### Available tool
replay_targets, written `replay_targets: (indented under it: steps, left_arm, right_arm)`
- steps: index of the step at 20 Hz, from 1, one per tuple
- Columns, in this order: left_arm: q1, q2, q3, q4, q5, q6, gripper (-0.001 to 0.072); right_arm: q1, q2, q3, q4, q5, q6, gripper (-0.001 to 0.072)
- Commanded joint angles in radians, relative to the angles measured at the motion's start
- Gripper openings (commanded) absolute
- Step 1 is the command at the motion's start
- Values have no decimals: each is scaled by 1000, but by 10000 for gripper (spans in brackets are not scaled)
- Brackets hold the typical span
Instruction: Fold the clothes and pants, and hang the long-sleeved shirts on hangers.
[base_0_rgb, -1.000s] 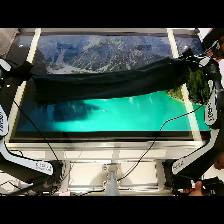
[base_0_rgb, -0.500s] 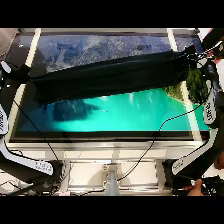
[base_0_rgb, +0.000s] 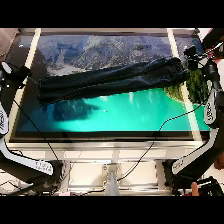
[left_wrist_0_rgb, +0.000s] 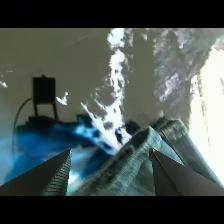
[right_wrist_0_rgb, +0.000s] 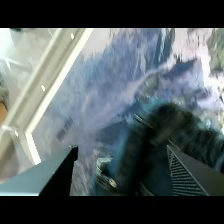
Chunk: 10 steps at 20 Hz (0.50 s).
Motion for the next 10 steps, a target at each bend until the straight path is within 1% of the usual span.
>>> replay_targets:
  steps: [1, 4, 6, 7, 9, 10]
  left_arm:
    - [0, 2, 0, -14, -74, 44, 570]
    - [11, 2, 0, -14, -220, 237, 569]
    - [29, 2, 0, -36, -307, 360, 571]
    - [42, -1, 0, -76, -342, 433, 601]
    - [75, -9, 0, -203, -378, 533, 718]
    - [93, -16, 0, -270, -389, 571, 719]
  right_arm:
    - [-6, 2, 1, -40, 115, -25, 632]
    - [-34, 9, 2, -52, 227, -161, 631]
    - [-61, 10, 3, -51, 297, -213, 631]
    - [-74, 10, 3, -51, 332, -229, 630]
    - [-96, 10, 3, -51, 396, -269, 630]
    - [-105, 10, 3, -51, 422, -291, 630]
